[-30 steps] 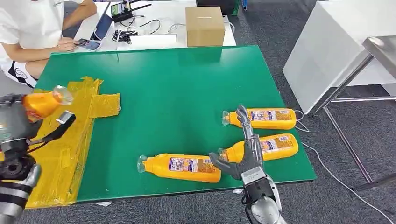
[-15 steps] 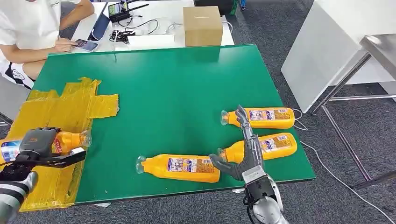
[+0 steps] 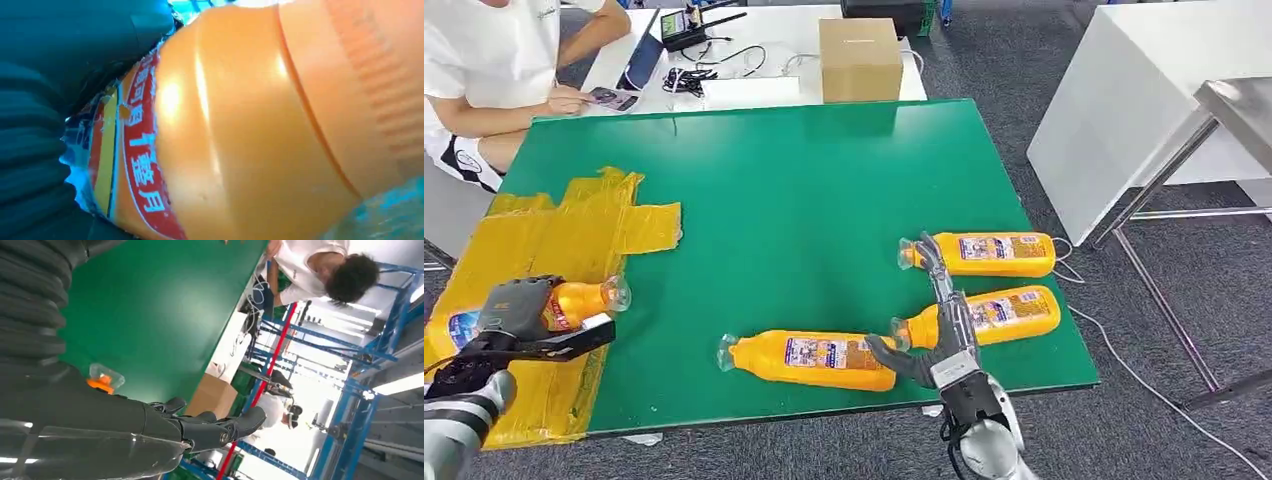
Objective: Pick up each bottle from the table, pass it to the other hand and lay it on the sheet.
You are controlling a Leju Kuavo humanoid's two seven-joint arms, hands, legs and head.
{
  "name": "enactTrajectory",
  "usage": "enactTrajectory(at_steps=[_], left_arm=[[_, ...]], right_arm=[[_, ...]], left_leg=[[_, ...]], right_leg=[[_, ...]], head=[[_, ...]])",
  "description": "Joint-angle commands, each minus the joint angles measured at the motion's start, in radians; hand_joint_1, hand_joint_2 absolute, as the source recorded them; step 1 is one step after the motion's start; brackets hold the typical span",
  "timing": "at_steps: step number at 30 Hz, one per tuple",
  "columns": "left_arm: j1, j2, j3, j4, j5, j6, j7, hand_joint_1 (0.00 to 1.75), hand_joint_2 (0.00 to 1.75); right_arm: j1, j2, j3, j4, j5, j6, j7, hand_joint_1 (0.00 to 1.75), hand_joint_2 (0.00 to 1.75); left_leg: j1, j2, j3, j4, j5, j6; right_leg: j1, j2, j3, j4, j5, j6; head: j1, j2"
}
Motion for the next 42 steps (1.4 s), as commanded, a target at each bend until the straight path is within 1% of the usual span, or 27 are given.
enactTrajectory(at_steps=[1,2,9,10,12,17,18,19,21,22,25,29,32,34,35,42], left_arm=[[0.041,-0.094,0.091,0.018,0.064,-0.045,-0.080,1.75,1.75],[0.044,-0.100,0.087,0.017,0.065,-0.053,-0.085,1.75,1.75],[0.060,-0.110,0.075,0.022,0.058,-0.062,-0.082,1.75,1.75],[0.060,-0.110,0.075,0.022,0.058,-0.062,-0.082,1.75,1.75],[0.060,-0.110,0.075,0.022,0.058,-0.062,-0.082,1.75,1.75],[0.064,-0.113,0.065,0.028,0.048,-0.067,-0.065,1.75,1.75],[0.064,-0.115,0.062,0.034,0.045,-0.074,-0.056,0.35,1.75],[0.064,-0.116,0.057,0.039,0.040,-0.081,-0.048,0.00,1.75],[0.065,-0.116,0.049,0.047,0.032,-0.095,-0.035,0.00,1.75],[0.065,-0.116,0.049,0.047,0.032,-0.095,-0.035,0.00,1.75],[0.065,-0.116,0.049,0.047,0.032,-0.095,-0.035,0.00,1.75],[0.071,-0.115,0.044,0.050,0.029,-0.101,-0.033,0.00,1.75],[0.072,-0.115,0.043,0.056,0.030,-0.113,-0.027,0.00,1.75],[0.074,-0.115,0.042,0.057,0.031,-0.115,-0.027,0.00,1.75],[0.074,-0.115,0.042,0.057,0.031,-0.115,-0.027,0.00,1.75],[0.074,-0.115,0.042,0.057,0.031,-0.115,-0.027,0.00,1.75]], right_arm=[[-0.041,0.001,0.032,0.082,-0.008,0.008,0.008,0.00,1.75],[-0.046,0.002,0.033,0.085,-0.009,0.011,0.009,0.00,1.75],[-0.060,0.003,0.038,0.094,-0.010,0.020,0.012,0.00,1.75],[-0.060,0.003,0.038,0.094,-0.010,0.020,0.012,0.00,1.75],[-0.060,0.003,0.038,0.094,-0.010,0.020,0.012,0.00,1.75],[-0.066,0.003,0.036,0.098,-0.010,0.021,0.012,0.00,1.75],[-0.069,0.004,0.036,0.099,-0.010,0.022,0.012,0.00,1.75],[-0.071,0.005,0.037,0.101,-0.010,0.022,0.013,0.00,1.75],[-0.077,0.007,0.037,0.106,-0.009,0.025,0.014,0.00,1.75],[-0.077,0.007,0.037,0.106,-0.009,0.025,0.014,0.00,1.75],[-0.077,0.007,0.037,0.106,-0.009,0.025,0.014,0.00,1.75],[-0.084,0.007,0.038,0.114,-0.007,0.027,0.015,0.00,1.75],[-0.093,0.005,0.040,0.122,-0.004,0.032,0.017,0.00,1.75],[-0.096,0.005,0.040,0.125,-0.003,0.034,0.018,0.00,1.75],[-0.096,0.005,0.040,0.125,-0.003,0.034,0.018,0.00,1.75],[-0.096,0.005,0.040,0.125,-0.003,0.034,0.018,0.00,1.75]], left_leg=[[-0.001,0.001,0.007,-0.003,-0.001,0.000],[-0.001,0.000,0.004,-0.002,0.000,0.000],[-0.001,0.001,0.008,-0.003,-0.001,0.000],[-0.001,0.000,0.006,-0.002,0.000,0.001],[-0.001,0.000,0.008,-0.003,0.000,0.001],[-0.001,-0.001,0.007,-0.002,0.000,0.001],[-0.001,0.001,0.008,-0.003,0.000,0.001],[-0.002,0.001,0.009,-0.003,0.000,0.001],[-0.002,-0.001,0.007,-0.002,0.000,0.001],[-0.002,0.000,0.009,-0.003,0.000,0.001],[-0.002,-0.003,0.008,-0.002,0.000,0.001],[-0.001,-0.004,0.009,-0.002,0.000,0.001],[-0.002,-0.002,0.011,-0.003,0.000,0.001],[-0.002,-0.004,0.011,-0.002,0.000,0.001],[-0.002,-0.003,0.012,-0.003,0.000,0.001],[-0.002,-0.004,0.012,-0.003,0.000,0.001]], right_leg=[[-0.001,-0.001,0.007,-0.003,-0.001,0.001],[-0.001,-0.001,0.004,-0.002,-0.001,0.001],[-0.001,-0.002,0.009,-0.003,-0.001,0.002],[-0.001,-0.003,0.007,-0.002,-0.001,0.002],[-0.001,-0.002,0.009,-0.003,-0.002,0.003],[-0.001,-0.003,0.008,-0.002,-0.002,0.003],[-0.001,-0.002,0.009,-0.002,-0.002,0.003],[-0.002,-0.002,0.009,-0.002,-0.002,0.003],[-0.002,-0.003,0.008,-0.002,-0.002,0.003],[-0.002,-0.002,0.009,-0.002,-0.001,0.003],[-0.001,-0.005,0.009,-0.002,-0.002,0.003],[-0.001,-0.006,0.011,-0.002,-0.002,0.003],[-0.002,-0.005,0.012,-0.003,-0.001,0.003],[-0.002,-0.006,0.012,-0.001,-0.002,0.003],[-0.002,-0.005,0.013,-0.003,-0.001,0.003],[-0.002,-0.006,0.014,-0.002,-0.002,0.003]], head=[[0.000,0.000],[0.000,0.000],[0.000,0.000],[0.000,0.000],[0.000,0.000],[0.000,0.000],[0.000,0.000],[0.000,0.000],[0.000,0.000],[0.000,0.000],[0.000,0.000],[0.000,0.000],[0.000,0.000],[0.000,0.000],[0.000,0.000],[0.000,0.000]])
